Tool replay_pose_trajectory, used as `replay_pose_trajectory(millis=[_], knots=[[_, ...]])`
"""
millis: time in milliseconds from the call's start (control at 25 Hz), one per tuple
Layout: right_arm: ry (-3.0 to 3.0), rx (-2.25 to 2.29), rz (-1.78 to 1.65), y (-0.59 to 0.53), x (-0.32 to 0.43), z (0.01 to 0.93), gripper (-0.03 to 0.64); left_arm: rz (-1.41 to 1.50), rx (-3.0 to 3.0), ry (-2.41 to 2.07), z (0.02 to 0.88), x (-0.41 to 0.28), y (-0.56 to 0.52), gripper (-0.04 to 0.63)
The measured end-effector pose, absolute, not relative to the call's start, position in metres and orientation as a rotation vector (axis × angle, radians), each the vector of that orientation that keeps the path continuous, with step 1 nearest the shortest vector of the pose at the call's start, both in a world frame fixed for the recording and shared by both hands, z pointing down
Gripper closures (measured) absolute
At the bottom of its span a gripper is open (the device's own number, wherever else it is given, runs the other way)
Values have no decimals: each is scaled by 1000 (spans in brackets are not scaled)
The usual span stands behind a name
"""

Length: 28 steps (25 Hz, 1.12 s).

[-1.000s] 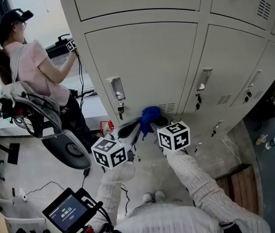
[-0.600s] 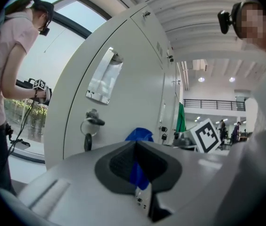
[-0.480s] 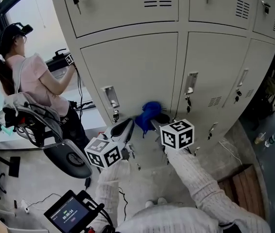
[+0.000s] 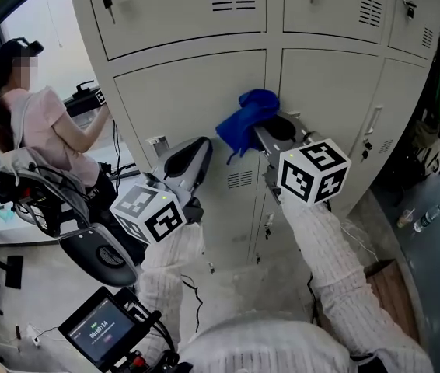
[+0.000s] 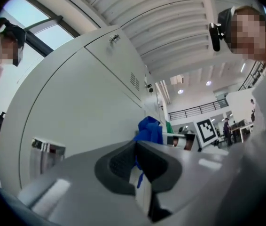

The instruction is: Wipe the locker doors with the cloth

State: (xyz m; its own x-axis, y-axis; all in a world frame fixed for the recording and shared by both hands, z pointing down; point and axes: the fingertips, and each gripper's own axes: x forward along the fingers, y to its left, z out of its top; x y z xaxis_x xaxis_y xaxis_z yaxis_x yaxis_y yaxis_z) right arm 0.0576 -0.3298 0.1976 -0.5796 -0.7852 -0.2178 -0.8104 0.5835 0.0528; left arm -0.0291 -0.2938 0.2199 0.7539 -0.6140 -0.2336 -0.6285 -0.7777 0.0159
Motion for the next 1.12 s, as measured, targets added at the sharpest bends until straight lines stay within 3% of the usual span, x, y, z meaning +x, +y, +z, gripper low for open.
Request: replay_pose_trajectory(millis=[320,1120], knots=[[2612,-1338,457,-337,61,129,568,368,-2816,939,184,-18,-293,597],[2592,-1307,376,-338,56,164,568,417,-2919,1008,215,-28,-310,597]])
